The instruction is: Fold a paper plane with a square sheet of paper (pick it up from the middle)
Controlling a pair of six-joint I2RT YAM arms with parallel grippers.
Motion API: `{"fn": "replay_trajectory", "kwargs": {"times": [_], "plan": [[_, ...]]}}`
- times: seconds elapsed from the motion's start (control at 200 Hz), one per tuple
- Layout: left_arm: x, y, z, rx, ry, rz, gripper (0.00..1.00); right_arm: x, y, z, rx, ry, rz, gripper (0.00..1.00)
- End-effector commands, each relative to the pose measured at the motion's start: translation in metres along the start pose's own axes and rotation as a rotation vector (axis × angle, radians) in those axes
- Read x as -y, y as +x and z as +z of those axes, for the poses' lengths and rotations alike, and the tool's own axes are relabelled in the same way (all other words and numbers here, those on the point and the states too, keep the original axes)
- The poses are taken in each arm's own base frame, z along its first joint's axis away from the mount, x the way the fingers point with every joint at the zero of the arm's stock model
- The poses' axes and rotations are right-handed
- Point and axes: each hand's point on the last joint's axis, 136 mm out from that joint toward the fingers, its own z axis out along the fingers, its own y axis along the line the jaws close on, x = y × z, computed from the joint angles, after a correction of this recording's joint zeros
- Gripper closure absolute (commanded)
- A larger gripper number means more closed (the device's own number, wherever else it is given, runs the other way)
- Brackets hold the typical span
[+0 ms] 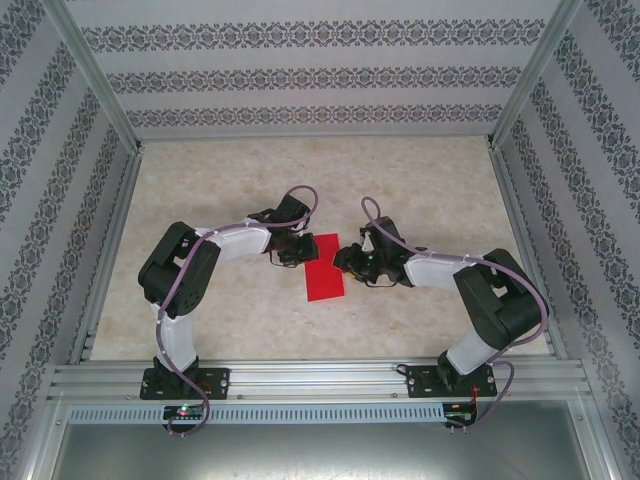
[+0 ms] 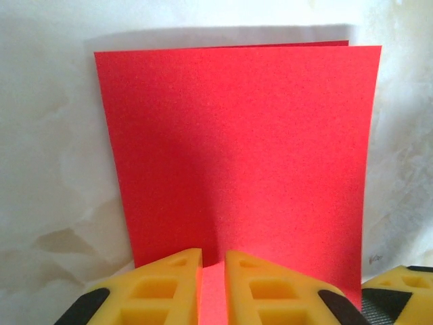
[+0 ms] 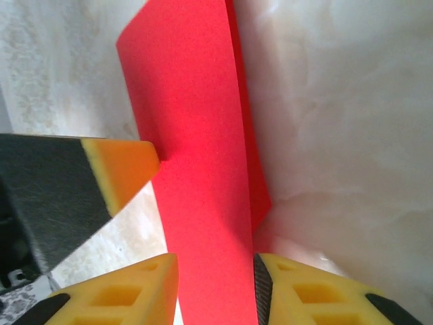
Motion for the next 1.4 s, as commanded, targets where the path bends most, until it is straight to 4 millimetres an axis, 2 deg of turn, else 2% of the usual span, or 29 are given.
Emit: {"fn": "replay_trajectory", "kwargs": {"times": [0.0,0.32,0.5,0.609,0.814,0.909,1.159,1.249,1.394], "plan": [[-0.011,0.011,0.006,-0.034,-0.034,0.022,0.82,-0.005,-0.003,0.003,-0.025,-0.057,-0.023,0.66],[-0.004,0.011,0.004,-0.032,-0.001,0.044,0.82,-0.005,-0.007,0.017,-0.076,-0.096,-0.029,0.69],[-0.001,0.010,0.000,-0.021,0.012,0.072,0.80,0.000,-0.005,0.025,-0.095,-0.105,-0.016,0.77],[0.005,0.008,-0.010,0.013,0.031,0.120,0.78,0.006,-0.002,0.028,-0.093,-0.104,0.030,0.84],[0.007,0.006,-0.039,0.099,0.031,0.187,0.75,-0.002,-0.001,0.023,-0.050,-0.147,0.071,0.94],[0.009,0.008,-0.050,0.122,0.042,0.213,0.73,-0.003,0.001,0.021,-0.026,-0.123,0.094,0.95],[0.015,0.025,-0.079,0.192,0.040,0.356,0.64,-0.003,0.007,0.015,0.063,-0.087,0.175,0.96],[0.022,0.041,-0.084,0.195,0.025,0.454,0.59,-0.004,0.007,0.010,0.095,-0.080,0.199,0.95],[0.027,0.073,-0.080,0.175,-0.036,0.600,0.49,-0.005,0.005,0.008,0.083,-0.074,0.201,0.91]]}}
